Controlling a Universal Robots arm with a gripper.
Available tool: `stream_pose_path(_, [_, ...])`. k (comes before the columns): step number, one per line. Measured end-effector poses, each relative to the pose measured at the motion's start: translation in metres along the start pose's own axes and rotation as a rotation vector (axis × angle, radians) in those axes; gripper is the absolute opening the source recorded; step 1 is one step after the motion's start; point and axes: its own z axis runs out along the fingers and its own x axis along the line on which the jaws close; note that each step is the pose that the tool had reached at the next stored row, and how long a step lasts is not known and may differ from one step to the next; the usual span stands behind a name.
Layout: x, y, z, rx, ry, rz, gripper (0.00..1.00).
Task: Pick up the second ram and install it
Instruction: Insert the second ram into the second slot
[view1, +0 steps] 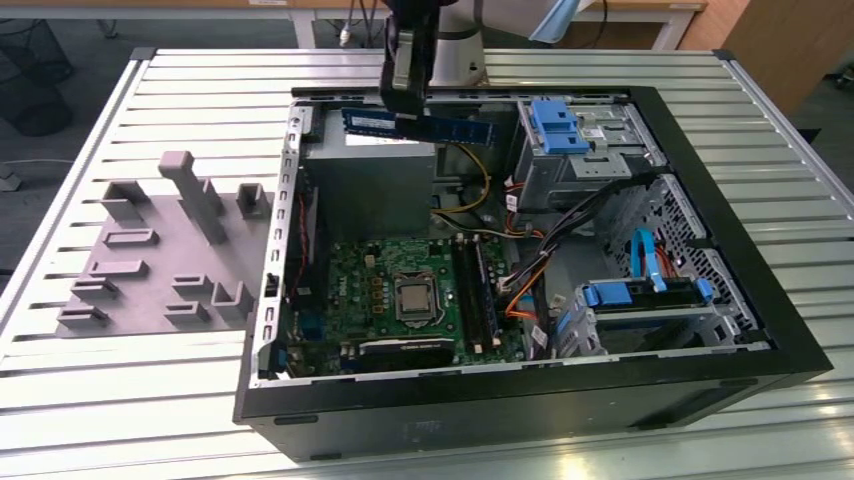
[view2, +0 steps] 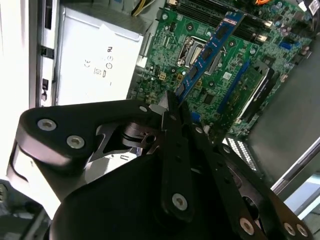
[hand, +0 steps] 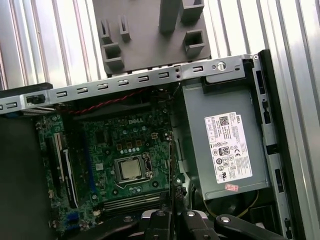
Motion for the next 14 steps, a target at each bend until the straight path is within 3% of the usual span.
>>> stream_pose_path(9, [0.0001,-0.0001,0.002,0.0054,-0.0024,0.146,0.14])
stream_pose_path(14, [0.0029,-0.0006,0.0025,0.006,-0.0028,0.162,0.14])
